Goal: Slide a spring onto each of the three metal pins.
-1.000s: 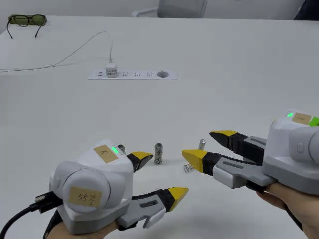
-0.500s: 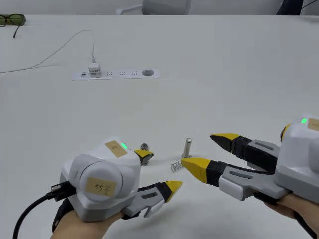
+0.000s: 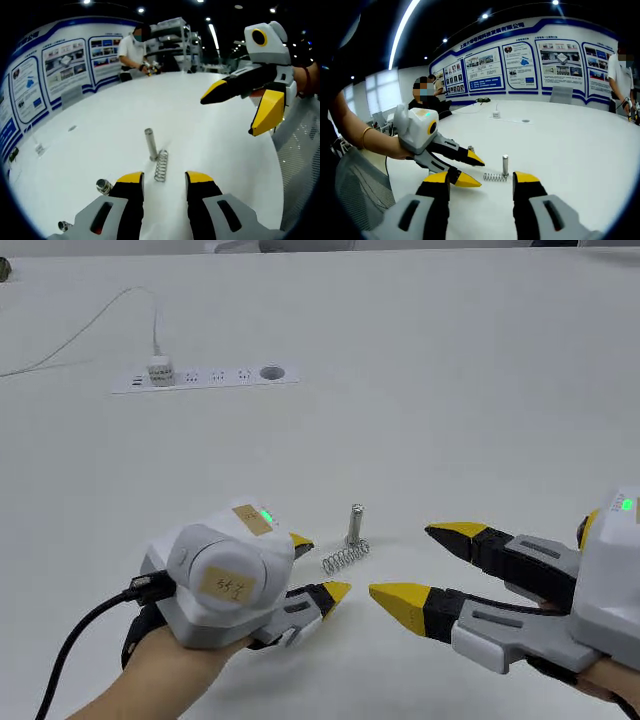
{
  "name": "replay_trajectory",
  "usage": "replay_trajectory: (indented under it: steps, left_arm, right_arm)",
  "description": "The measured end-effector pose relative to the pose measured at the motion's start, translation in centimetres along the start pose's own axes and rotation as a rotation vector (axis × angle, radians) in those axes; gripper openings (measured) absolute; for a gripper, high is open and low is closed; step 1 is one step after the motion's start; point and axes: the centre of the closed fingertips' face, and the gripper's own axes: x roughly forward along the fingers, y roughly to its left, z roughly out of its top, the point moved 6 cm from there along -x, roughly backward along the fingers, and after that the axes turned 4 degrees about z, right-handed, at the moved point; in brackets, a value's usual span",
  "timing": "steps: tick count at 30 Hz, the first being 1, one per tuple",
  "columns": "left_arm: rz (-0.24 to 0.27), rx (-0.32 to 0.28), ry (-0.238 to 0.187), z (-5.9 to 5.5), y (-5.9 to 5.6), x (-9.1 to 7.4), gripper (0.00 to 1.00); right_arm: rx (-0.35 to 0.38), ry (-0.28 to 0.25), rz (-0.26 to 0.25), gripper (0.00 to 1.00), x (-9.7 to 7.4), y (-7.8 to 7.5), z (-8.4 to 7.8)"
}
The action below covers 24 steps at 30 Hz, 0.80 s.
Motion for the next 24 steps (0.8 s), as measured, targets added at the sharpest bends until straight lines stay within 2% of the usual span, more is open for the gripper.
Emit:
replay_trajectory:
  steps: [6, 15, 24]
  left_arm:
    - [-0.021, -0.013, 0.0, 0.1, 0.2, 0.7, 0.3]
    - [-0.027, 0.016, 0.022, 0.4, 0.4, 1.8, 0.26]
    - [-0.034, 0.043, 0.056, 0.2, 0.4, 2.3, 0.18]
  right_arm:
    - [0.008, 0.035, 0.008, 0.55, -0.2, 0.1, -0.7]
    - [0.026, 0.037, 0.014, 0.59, -0.1, 0.3, -1.0]
    - [0.034, 0.044, 0.006, 0.59, -0.1, 0.1, -1.4]
